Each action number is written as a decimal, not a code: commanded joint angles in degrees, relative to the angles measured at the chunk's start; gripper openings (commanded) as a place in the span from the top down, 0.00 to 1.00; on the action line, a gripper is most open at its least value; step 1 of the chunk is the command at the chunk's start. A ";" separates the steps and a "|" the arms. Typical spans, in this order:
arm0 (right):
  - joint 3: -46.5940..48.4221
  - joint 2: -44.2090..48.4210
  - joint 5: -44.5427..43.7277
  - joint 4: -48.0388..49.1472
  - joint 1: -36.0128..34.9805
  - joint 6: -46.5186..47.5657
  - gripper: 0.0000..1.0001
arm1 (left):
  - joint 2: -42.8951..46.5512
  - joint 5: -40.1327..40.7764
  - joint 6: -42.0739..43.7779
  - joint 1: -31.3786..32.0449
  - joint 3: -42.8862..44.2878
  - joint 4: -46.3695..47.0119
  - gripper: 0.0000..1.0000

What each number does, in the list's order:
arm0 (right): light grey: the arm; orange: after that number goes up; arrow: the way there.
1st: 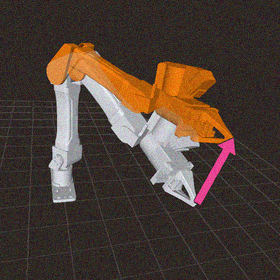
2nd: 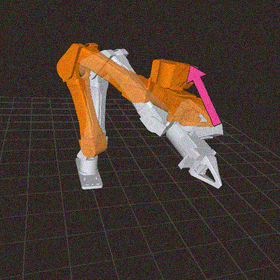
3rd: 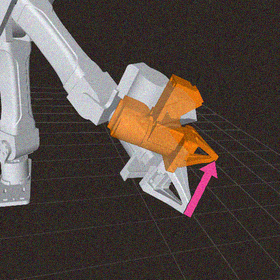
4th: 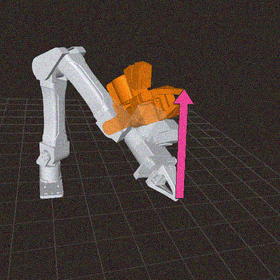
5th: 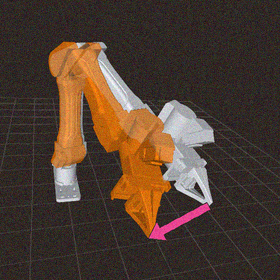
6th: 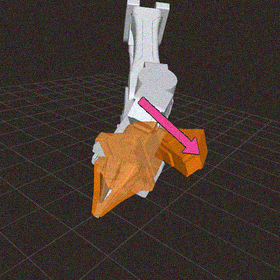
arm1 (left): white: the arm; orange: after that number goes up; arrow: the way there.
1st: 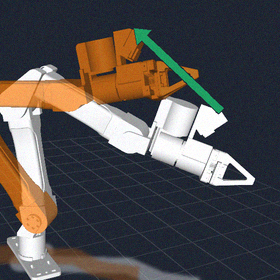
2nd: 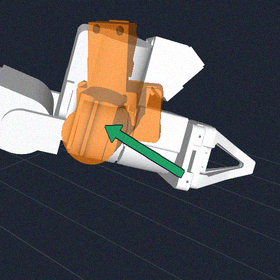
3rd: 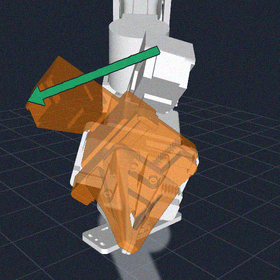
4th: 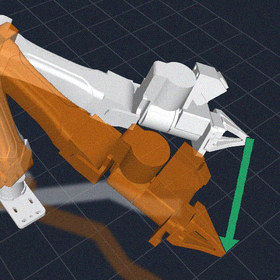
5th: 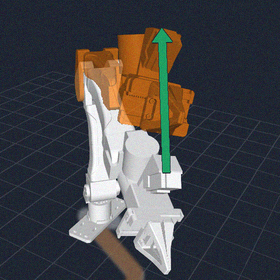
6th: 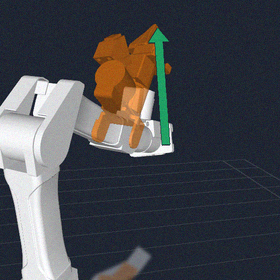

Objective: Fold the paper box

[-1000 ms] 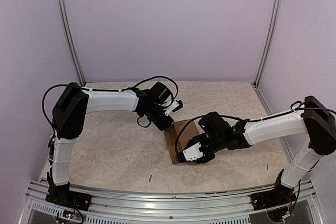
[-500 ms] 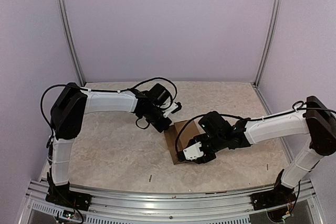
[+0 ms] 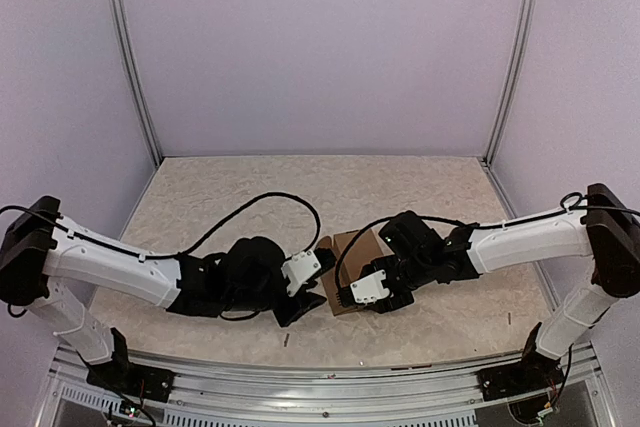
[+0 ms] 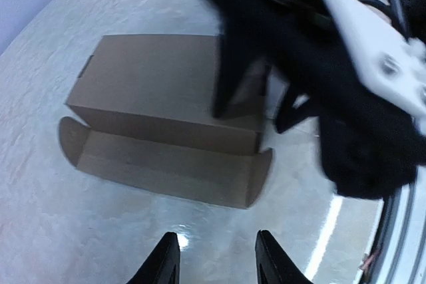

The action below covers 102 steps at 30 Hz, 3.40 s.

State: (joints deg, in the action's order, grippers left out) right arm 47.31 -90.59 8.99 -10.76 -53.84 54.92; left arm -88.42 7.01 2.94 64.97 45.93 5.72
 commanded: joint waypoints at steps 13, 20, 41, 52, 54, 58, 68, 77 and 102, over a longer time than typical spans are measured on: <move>-1.61 -1.13 2.56 -5.32 0.74 -2.52 0.48 | -24.16 9.94 5.63 9.83 -9.81 58.38 0.60; -1.08 -0.86 3.40 -6.05 1.05 -2.97 0.48 | -27.60 13.05 7.29 10.01 -11.45 64.01 0.65; 5.22 6.05 16.12 -12.43 14.91 -13.14 0.39 | -23.81 10.52 9.90 11.76 -7.88 49.89 0.58; 5.47 1.63 11.01 -8.16 18.04 -19.14 0.38 | -25.99 7.94 8.76 9.71 -5.59 45.25 0.68; 5.47 1.19 10.20 -7.95 18.16 -19.36 0.38 | -26.01 7.43 8.37 9.29 -5.72 44.98 0.72; 5.65 -0.21 11.20 -8.57 18.25 -19.55 0.37 | -26.22 6.30 7.82 8.71 -5.61 44.53 0.79; 5.77 -3.87 12.11 -9.95 18.25 -17.81 0.37 | -27.47 4.53 5.68 7.81 -3.79 43.69 0.95; 5.33 -5.33 10.87 -9.86 18.34 -16.58 0.37 | -26.33 3.15 1.55 5.74 -5.85 44.11 0.97; 5.75 -6.50 13.98 -11.59 18.29 -15.39 0.36 | -26.19 2.53 -1.09 3.50 0.29 34.01 0.98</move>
State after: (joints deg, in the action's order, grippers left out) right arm 54.22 -93.93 22.92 -16.86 -35.22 38.37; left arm -114.78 8.56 2.55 69.76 44.14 45.84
